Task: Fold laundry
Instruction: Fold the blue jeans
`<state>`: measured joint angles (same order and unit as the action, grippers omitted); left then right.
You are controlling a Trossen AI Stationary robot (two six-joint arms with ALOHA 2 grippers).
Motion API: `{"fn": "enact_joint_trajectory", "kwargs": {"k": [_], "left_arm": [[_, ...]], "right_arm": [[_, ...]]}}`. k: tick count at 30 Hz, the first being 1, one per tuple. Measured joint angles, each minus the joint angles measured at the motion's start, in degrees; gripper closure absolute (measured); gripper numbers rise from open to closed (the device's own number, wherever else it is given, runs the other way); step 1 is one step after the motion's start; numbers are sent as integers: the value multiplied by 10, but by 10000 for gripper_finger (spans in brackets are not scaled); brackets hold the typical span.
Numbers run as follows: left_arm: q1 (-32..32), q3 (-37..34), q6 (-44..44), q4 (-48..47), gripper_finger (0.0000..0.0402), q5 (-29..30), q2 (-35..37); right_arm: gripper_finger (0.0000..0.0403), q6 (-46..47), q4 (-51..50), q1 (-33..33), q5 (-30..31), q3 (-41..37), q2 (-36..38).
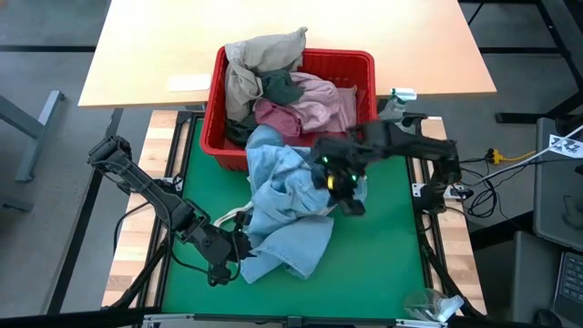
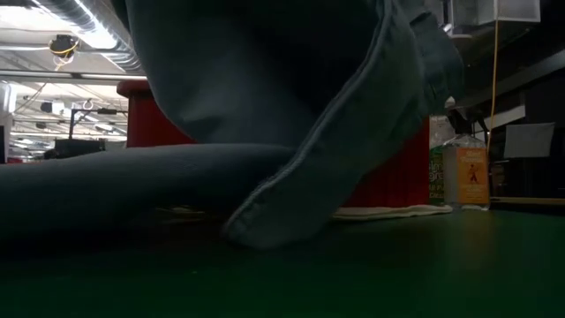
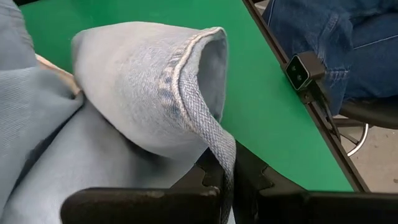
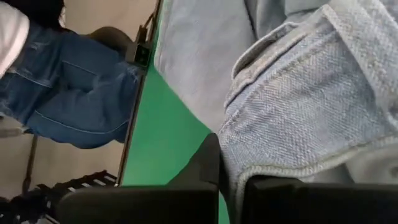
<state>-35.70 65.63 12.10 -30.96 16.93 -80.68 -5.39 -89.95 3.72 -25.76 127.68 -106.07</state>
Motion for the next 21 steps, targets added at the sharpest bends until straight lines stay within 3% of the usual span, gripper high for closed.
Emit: {"fn": "enact_joint_trajectory", "kwargs": {"k": [8, 13, 21], "left_arm": [[2, 0, 73, 8, 374, 19, 0], [2, 0, 105, 10, 347, 35, 0], [8, 0, 160, 11, 288, 85, 0]], "right_arm": [[397, 70, 1, 98, 90, -39, 42], [395, 153, 2, 143, 134, -146, 99], [394, 278, 0, 218, 142, -351, 186]]}}
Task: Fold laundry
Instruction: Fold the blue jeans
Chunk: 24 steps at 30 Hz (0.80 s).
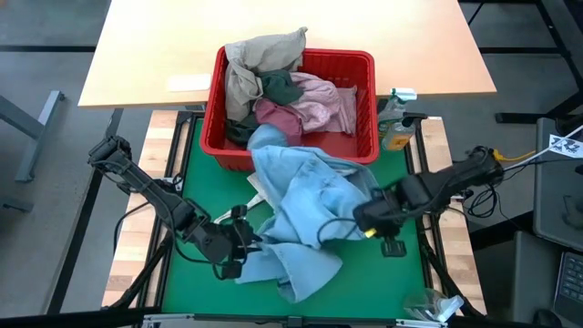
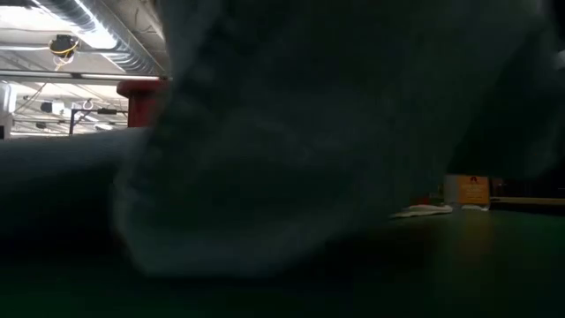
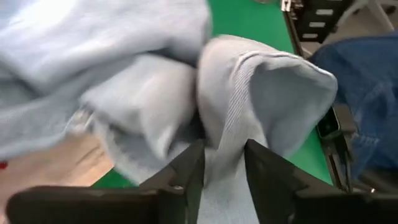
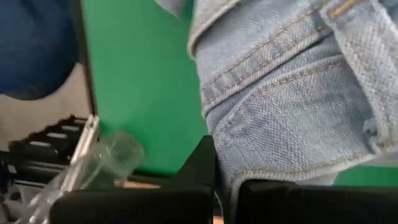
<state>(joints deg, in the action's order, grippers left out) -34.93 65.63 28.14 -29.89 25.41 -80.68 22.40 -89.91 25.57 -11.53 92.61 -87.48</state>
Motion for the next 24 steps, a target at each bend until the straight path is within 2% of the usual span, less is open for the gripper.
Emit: {"fn": "enact_joint_trajectory", "kwargs": {"k": [4, 9, 19, 24], "left_arm": [[8, 0, 43, 0, 256, -3, 0], [11, 0, 48, 3, 230, -30, -20], [-14, 0, 48, 41, 228, -128, -136], [-22, -1, 45, 43, 230, -138, -154]], "right_arm": [[396, 40, -1, 34, -1, -70, 10], [394, 60, 0, 65, -29, -131, 10], [393, 78, -2, 82, -62, -202, 10], [389, 78, -1, 82, -62, -202, 10]]}}
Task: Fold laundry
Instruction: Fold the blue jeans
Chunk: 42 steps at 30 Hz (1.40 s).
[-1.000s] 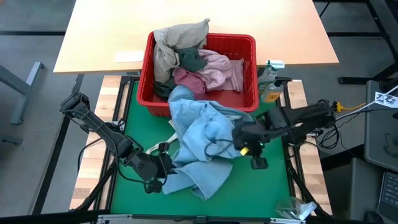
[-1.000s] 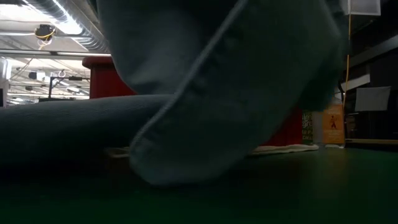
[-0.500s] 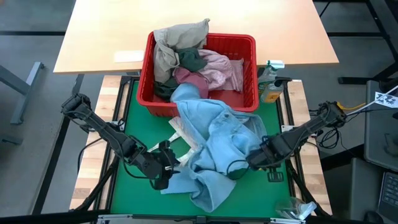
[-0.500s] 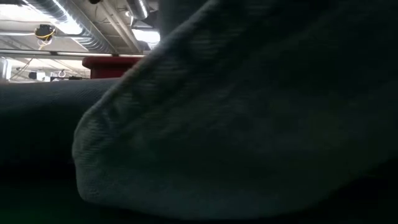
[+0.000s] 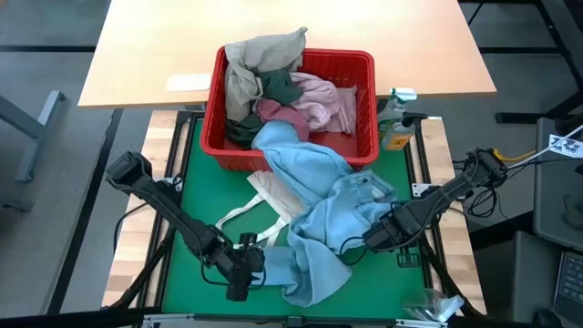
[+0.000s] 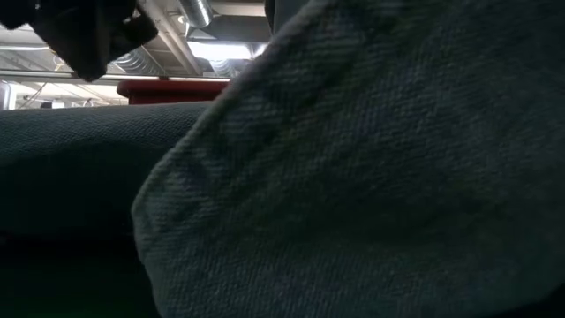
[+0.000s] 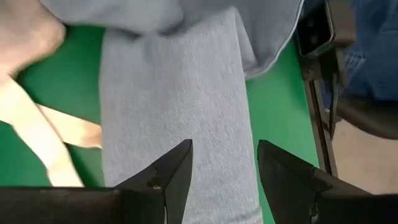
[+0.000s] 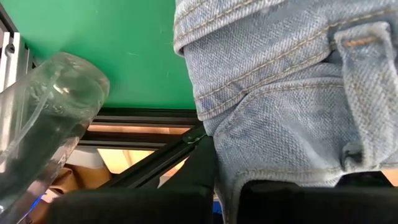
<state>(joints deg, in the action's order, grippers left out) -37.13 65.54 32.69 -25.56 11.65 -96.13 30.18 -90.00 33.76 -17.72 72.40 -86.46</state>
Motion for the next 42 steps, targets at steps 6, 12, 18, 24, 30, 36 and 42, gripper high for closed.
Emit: {"fn": "enact_joint_trajectory", "kwargs": {"k": [6, 12, 18, 24, 30, 36, 42], "left_arm": [[-2, 1, -2, -4, 240, -14, 0], [-2, 1, 2, -13, 245, -24, 1], [12, 1, 1, 9, 245, -20, 1], [37, 1, -3, 83, 246, -17, 1], [57, 1, -50, 178, 246, -21, -23], [74, 1, -63, 215, 246, -29, -64], [85, 1, -63, 223, 246, -66, -91]], "right_arm": [[391, 0, 0, 0, 0, 0, 0], [390, 0, 1, 0, 0, 0, 0], [390, 0, 2, 0, 1, 0, 0], [389, 0, 4, 0, 1, 0, 0], [389, 0, 5, 0, 1, 0, 0], [389, 0, 5, 0, 3, 0, 0], [389, 0, 6, 0, 7, 0, 0]]}}
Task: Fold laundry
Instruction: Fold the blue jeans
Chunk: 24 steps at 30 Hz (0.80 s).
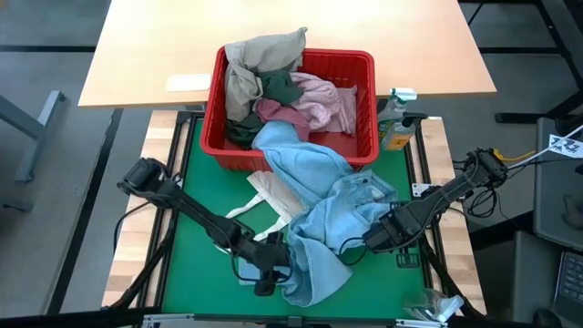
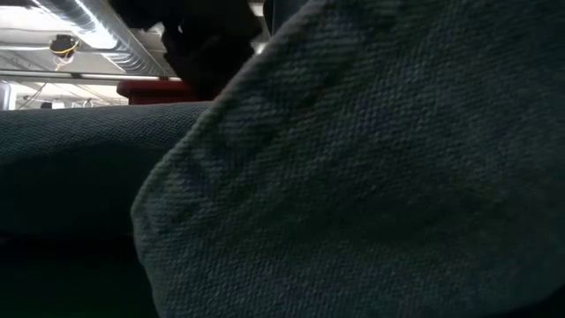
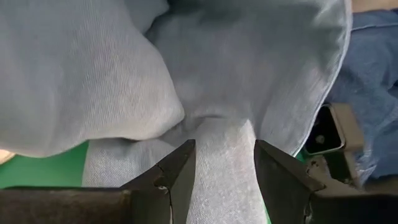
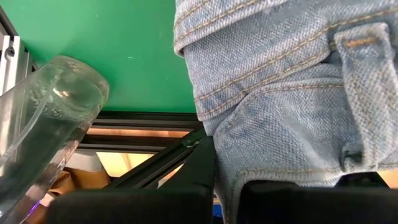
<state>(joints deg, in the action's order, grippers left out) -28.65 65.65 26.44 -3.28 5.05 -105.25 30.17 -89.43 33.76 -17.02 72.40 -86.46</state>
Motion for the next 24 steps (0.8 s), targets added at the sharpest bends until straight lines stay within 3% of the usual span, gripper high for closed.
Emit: {"fn": "enact_joint_trajectory", "kwargs": {"k": [17, 20, 24], "left_arm": [[15, 0, 5, -35, 251, -3, -51], [16, 0, 5, -68, 276, -3, -52], [13, 0, 19, -105, 353, -3, -46]], "right_arm": [[388, 0, 14, 0, 10, 0, 0], [388, 0, 14, 0, 10, 0, 0], [388, 0, 14, 0, 15, 0, 0]]}}
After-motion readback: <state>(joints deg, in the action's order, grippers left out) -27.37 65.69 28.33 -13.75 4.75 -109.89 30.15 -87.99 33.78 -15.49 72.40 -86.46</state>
